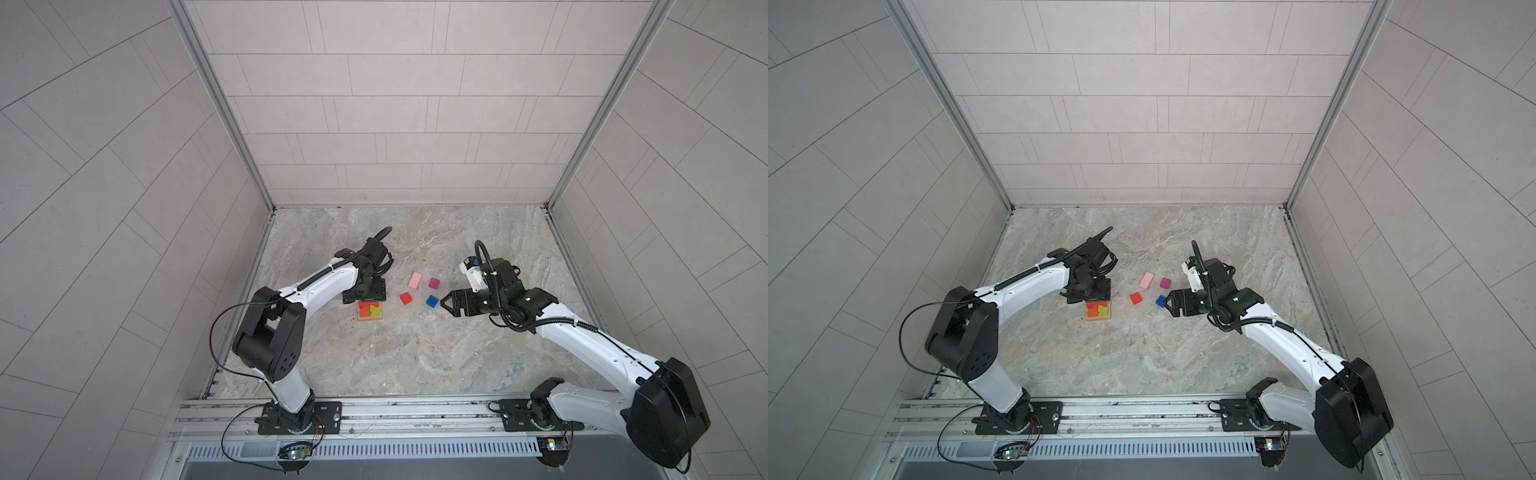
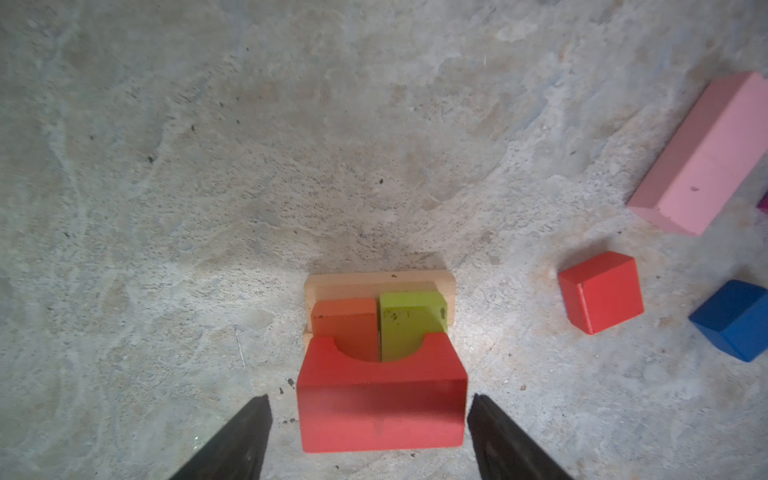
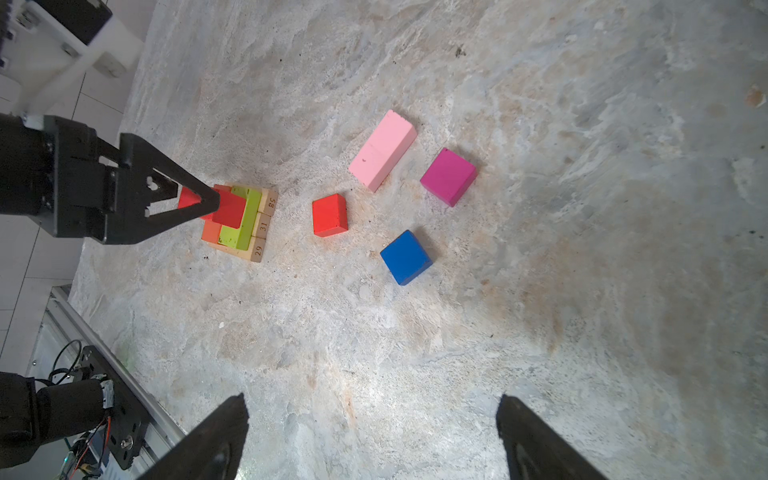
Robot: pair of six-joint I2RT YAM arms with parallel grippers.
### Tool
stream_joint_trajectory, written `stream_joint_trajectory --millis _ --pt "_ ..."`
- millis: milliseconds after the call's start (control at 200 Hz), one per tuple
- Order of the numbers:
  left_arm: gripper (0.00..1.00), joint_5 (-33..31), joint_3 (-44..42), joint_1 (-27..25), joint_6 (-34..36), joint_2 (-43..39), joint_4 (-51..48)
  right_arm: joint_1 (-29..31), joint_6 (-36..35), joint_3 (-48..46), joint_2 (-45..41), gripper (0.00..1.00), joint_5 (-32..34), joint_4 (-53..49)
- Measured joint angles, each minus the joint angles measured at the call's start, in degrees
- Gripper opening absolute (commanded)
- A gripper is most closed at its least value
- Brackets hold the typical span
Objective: Build the wood block tower
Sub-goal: 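Open the left gripper and raise it off the red arch block, then move the right gripper toward the loose pink and red blocks while the left gripper hovers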
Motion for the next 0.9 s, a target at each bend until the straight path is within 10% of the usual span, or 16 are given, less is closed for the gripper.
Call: stream_joint_trajectory --millis 896 --pt "1.0 10.51 5.44 7.56 12.13 -9.35 -7.13 2.6 -16.9 23.96 26.12 0.99 3.32 -7.65"
